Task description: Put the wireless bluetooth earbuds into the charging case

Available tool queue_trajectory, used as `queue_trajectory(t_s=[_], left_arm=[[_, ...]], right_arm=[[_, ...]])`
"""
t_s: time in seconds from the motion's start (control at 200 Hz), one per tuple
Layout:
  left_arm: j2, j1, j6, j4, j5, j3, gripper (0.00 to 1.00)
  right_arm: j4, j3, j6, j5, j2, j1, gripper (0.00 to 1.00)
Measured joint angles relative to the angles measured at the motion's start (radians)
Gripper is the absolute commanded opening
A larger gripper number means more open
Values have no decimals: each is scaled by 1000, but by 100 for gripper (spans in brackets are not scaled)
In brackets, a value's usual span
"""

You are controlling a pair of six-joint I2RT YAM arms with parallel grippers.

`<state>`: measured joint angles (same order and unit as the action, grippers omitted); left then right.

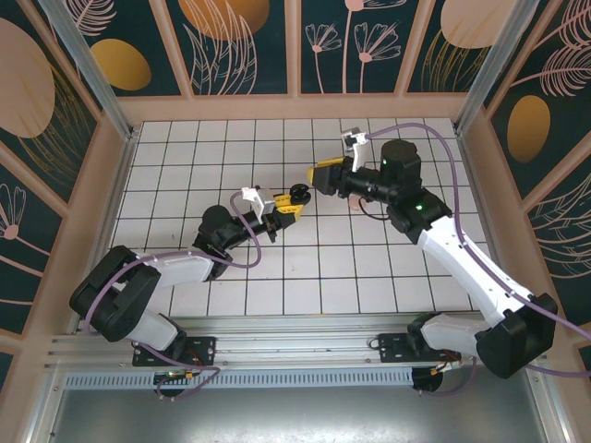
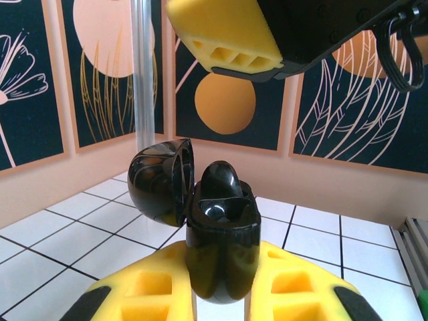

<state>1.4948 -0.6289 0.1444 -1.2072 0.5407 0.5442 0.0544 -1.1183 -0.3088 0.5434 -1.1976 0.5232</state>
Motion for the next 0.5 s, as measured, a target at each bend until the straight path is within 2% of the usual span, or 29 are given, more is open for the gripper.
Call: queue_trajectory(t_s=[0.265,0.5], left_arm=[[0,0,5,5,0,0,8],[-4,0,1,26,0,0,8]], right_arm=[[179,-123,13,-27,-55,-32,57],[272,-154,18,-26,-87,-54,61]])
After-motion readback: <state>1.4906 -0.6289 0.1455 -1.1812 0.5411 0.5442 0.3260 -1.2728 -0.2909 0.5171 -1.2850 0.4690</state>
